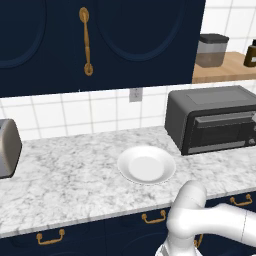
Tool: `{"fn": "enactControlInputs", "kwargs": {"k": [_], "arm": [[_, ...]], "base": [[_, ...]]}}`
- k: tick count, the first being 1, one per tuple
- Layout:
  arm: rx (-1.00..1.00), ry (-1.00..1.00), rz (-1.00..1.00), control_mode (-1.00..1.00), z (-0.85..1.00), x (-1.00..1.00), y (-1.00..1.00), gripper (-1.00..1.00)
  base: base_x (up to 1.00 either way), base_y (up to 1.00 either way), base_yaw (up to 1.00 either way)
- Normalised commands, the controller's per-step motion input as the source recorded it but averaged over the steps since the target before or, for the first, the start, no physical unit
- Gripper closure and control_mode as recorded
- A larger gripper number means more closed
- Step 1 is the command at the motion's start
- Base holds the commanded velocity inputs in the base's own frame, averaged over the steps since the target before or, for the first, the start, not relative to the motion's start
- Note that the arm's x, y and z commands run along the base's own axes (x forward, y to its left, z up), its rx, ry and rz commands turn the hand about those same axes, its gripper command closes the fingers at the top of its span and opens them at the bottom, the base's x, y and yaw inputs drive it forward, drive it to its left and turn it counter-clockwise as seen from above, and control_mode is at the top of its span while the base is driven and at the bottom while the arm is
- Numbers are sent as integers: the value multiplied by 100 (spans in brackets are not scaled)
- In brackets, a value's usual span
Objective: Pick up the kebab skewer and baguette bread, and place them inside the toaster oven. Close the toaster oven door and start by setting the timer.
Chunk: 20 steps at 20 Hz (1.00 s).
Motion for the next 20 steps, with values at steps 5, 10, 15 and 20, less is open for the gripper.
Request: {"fn": "enactControlInputs", "kwargs": {"k": [5,10,15,20], "arm": [[16,0,0,-100,0,0,0,100],[16,0,0,-100,0,0,0,100],[16,0,0,-100,0,0,0,100],[17,0,0,-100,0,0,0,100]], "base": [[0,0,0],[0,0,0],[0,0,0],[0,0,0]]}}
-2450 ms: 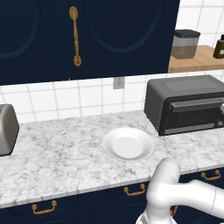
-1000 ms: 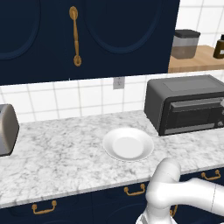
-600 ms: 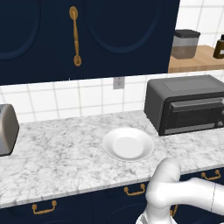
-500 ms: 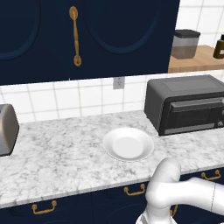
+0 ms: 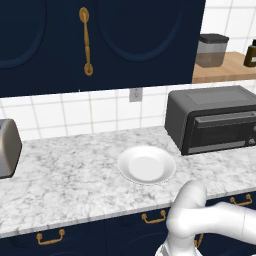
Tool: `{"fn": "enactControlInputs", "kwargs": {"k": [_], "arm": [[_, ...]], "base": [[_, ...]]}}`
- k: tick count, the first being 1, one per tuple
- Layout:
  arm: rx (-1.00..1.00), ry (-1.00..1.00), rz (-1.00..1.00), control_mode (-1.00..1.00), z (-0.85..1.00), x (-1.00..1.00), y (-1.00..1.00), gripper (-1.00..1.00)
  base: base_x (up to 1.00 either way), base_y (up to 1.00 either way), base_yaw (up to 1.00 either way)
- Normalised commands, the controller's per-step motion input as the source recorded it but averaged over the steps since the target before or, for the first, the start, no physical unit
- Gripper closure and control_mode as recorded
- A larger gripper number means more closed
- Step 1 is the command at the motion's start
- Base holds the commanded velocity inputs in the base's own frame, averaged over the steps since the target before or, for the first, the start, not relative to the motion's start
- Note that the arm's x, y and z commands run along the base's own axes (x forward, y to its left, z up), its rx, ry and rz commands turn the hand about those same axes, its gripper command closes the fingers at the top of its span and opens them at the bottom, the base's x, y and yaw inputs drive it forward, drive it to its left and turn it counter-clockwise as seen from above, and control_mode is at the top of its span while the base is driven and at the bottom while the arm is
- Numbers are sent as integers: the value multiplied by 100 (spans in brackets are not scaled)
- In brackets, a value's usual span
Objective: Pick up the kebab skewer and baguette bread, and place them inside the toaster oven. Close the toaster oven door and start by setting the timer.
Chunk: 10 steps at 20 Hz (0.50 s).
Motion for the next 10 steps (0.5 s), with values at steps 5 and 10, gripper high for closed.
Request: {"fn": "enactControlInputs", "kwargs": {"k": [5,10], "arm": [[18,0,0,-100,-4,0,0,100],[18,0,0,-100,-11,0,1,100]], "base": [[0,0,0],[0,0,0]]}}
